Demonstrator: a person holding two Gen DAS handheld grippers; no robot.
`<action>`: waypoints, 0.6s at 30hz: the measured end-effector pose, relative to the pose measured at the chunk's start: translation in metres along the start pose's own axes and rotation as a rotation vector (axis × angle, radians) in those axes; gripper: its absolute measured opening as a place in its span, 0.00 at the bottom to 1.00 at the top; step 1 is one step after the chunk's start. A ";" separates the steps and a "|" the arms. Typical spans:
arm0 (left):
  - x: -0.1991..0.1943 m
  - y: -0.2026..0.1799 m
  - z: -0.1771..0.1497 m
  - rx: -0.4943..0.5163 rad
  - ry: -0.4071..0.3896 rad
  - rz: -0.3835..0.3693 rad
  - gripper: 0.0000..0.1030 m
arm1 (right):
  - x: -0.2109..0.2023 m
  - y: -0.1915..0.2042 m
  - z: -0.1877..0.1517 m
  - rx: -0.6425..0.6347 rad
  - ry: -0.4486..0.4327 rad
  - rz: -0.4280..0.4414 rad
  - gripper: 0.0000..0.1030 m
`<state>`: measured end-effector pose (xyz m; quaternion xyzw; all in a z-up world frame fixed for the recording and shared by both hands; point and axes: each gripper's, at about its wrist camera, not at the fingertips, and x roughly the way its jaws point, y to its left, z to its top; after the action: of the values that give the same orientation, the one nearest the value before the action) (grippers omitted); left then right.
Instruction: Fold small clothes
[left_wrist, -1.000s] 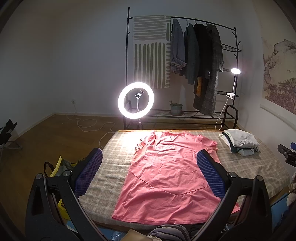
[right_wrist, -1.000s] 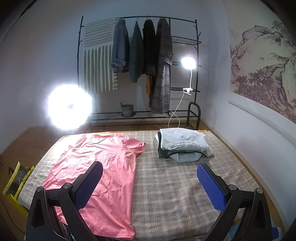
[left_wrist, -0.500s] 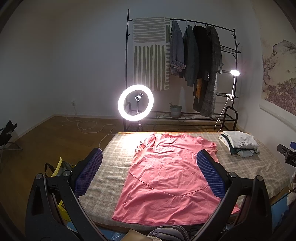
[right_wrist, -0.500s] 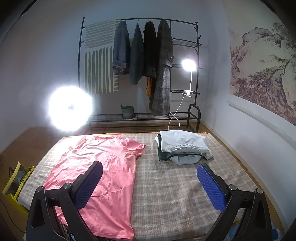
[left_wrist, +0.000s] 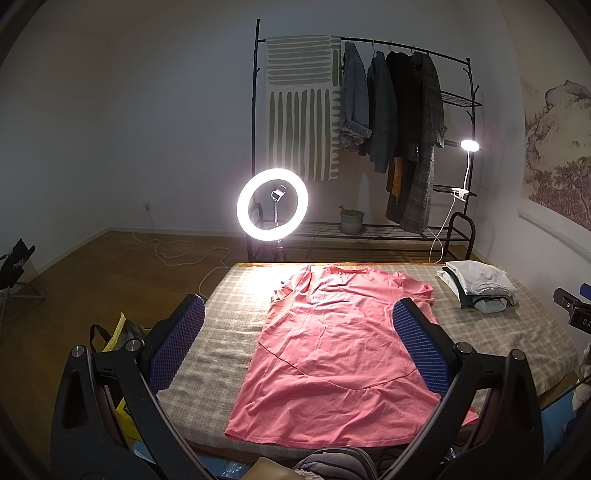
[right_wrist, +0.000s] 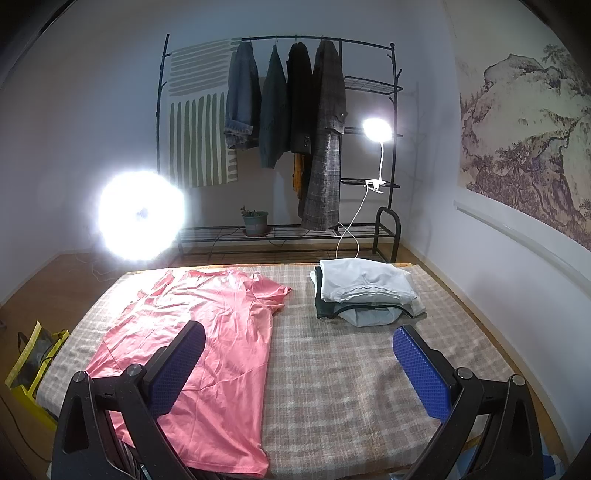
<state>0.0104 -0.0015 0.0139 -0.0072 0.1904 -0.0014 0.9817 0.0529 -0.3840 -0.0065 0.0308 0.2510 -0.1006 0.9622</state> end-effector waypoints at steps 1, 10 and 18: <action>0.000 0.000 0.000 0.000 0.000 0.000 1.00 | 0.000 0.000 0.000 0.000 -0.001 0.001 1.00; 0.000 0.000 0.000 0.002 -0.001 0.002 1.00 | 0.000 0.000 0.000 0.000 -0.002 0.000 1.00; 0.007 0.023 -0.004 0.001 0.012 0.046 1.00 | 0.003 0.007 0.005 -0.017 0.000 0.015 1.00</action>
<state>0.0156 0.0212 0.0069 -0.0021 0.1962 0.0210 0.9803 0.0595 -0.3781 -0.0032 0.0247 0.2516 -0.0912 0.9632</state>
